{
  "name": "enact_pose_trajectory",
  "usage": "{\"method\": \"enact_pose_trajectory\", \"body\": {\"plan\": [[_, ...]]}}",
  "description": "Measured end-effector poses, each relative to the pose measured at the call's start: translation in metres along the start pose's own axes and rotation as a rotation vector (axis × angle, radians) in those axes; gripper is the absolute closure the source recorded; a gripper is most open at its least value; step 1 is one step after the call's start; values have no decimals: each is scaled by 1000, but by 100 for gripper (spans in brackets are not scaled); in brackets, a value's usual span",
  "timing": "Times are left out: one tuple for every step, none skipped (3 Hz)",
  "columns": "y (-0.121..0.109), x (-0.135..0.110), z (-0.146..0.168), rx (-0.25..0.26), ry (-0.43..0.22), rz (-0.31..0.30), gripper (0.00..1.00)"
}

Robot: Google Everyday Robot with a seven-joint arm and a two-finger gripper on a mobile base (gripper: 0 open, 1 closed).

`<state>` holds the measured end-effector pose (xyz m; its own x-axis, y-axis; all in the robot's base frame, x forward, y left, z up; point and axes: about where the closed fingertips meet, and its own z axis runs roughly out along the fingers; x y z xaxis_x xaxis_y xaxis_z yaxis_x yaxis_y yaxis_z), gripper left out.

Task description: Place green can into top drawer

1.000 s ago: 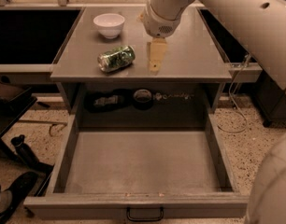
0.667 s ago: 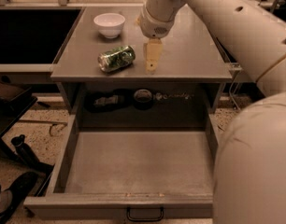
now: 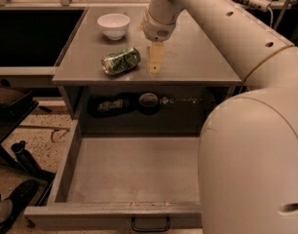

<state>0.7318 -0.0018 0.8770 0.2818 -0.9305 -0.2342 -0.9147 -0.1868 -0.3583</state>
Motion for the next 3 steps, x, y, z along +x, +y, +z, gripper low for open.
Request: {"method": "enact_pose_trajectory", "body": {"plan": [[-11,-12,10,2,-17,-49,0],[-22,-38,32,-24,-55,-123,0],[-29,-58,53,-58,-89,-173,0]]}}
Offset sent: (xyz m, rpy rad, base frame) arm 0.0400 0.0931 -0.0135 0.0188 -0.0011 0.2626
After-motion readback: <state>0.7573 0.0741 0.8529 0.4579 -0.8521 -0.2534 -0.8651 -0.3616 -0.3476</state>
